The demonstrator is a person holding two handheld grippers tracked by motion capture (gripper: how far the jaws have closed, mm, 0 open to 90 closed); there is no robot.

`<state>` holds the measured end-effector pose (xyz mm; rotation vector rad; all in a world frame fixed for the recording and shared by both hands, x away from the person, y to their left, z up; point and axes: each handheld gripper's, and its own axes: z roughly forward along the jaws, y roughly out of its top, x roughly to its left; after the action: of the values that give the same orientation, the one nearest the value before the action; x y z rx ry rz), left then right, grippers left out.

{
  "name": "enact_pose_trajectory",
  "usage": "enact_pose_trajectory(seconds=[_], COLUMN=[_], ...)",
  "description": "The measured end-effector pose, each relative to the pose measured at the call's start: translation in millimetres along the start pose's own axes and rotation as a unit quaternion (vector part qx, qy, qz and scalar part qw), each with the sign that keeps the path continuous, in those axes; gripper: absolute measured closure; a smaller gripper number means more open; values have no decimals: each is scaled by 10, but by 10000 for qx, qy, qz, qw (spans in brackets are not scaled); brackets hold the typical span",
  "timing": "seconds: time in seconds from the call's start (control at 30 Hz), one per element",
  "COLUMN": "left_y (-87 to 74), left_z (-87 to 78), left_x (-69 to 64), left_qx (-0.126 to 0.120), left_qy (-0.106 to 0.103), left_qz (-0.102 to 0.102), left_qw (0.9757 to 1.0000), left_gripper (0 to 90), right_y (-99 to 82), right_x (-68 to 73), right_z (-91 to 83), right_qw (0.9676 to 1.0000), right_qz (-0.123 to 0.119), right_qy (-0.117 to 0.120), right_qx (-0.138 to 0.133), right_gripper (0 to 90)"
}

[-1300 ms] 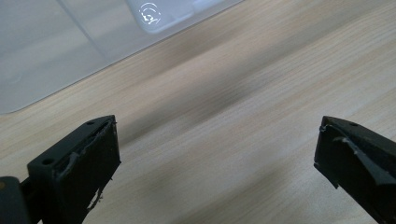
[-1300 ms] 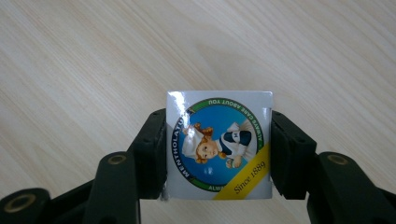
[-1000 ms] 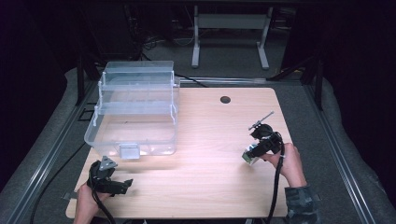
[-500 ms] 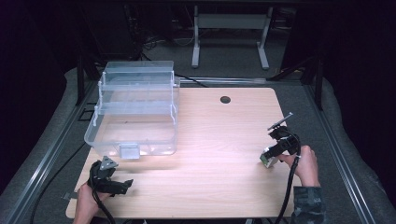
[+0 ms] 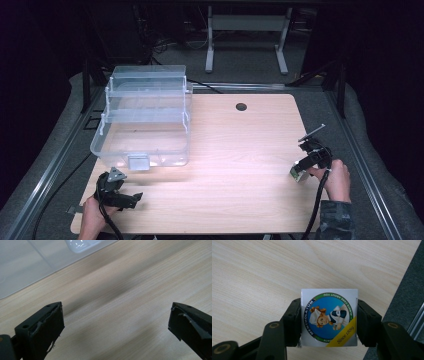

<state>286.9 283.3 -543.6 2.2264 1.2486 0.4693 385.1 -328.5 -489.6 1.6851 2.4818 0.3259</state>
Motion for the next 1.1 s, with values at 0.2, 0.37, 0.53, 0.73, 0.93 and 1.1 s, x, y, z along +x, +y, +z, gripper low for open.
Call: enact_pose_trajectory(seconds=[0.2, 0.37, 0.53, 0.73, 0.93, 1.1], left_y=[-1, -1, 27, 82, 174, 304], left_z=[-7, -36, -88, -157, -339, -504], left_x=[2, 8, -1, 2, 15, 59], left_qx=[0, -54, -78, -41, -150, -191], left_qy=[8, -2, -68, -13, 13, -75], left_qz=[7, -33, -14, 39, -49, -33], left_qw=[10000, 10000, 9999, 10000, 9999, 9998], left_gripper=[0, 0, 0, 0, 0, 0], right_y=[-10, -15, -14, 0, 29, 95], right_x=[-14, -9, 20, 124, 230, 402], right_z=[-22, -62, -107, -175, -252, -243], right_qw=[9999, 9996, 9996, 9996, 9993, 9986], right_qz=[102, 114, 99, -60, -126, -407], right_qy=[19, 186, 168, 22, 77, 150], right_qx=[-58, -167, -226, -276, -335, -315], right_gripper=[229, 142, 94, 81, 69, 69])
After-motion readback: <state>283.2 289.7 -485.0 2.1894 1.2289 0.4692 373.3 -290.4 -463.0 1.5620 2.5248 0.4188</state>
